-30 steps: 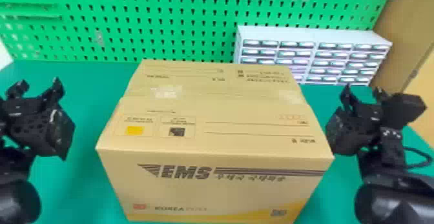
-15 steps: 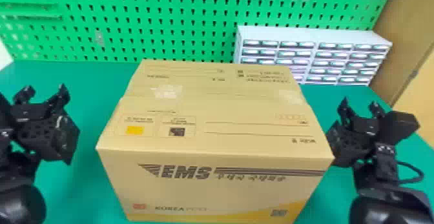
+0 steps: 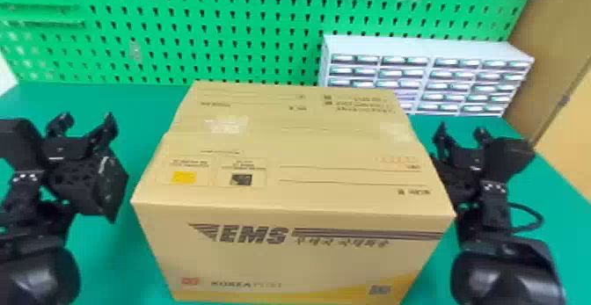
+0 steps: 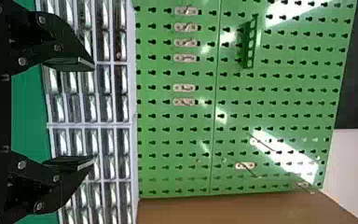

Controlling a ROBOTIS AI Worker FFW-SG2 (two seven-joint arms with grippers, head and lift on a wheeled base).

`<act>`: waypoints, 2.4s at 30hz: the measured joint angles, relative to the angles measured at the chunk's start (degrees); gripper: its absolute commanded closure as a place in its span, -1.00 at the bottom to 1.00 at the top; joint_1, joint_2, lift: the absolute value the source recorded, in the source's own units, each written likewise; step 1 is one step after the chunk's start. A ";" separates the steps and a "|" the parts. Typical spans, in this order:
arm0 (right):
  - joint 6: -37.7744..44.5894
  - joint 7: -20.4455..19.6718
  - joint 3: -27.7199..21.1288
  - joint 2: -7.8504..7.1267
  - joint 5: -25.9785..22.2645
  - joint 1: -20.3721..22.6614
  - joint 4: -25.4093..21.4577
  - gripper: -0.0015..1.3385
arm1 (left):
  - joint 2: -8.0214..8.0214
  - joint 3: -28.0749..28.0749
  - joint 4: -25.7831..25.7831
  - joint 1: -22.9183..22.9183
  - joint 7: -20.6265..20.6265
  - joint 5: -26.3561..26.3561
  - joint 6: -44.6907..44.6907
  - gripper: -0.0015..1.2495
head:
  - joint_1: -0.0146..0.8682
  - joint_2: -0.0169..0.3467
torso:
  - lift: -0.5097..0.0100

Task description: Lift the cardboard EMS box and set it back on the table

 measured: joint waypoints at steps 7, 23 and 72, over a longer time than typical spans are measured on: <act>0.00 -0.08 0.41 2.02 4.39 -0.97 0.44 -0.19 | -0.02 -2.64 0.02 -0.26 2.00 -0.83 0.09 -0.21 | 0.57 -0.99 | 0.60; -1.13 -1.25 5.06 2.18 3.36 -2.48 3.25 -0.19 | -0.02 -5.64 0.03 -0.42 2.24 -0.45 0.84 -0.21 | 0.57 -0.99 | 0.60; 10.24 -1.24 11.56 1.96 2.35 -5.49 -8.41 -0.19 | -0.01 -5.97 -8.39 -3.74 5.07 -0.24 9.33 -0.21 | 0.57 -0.99 | 0.60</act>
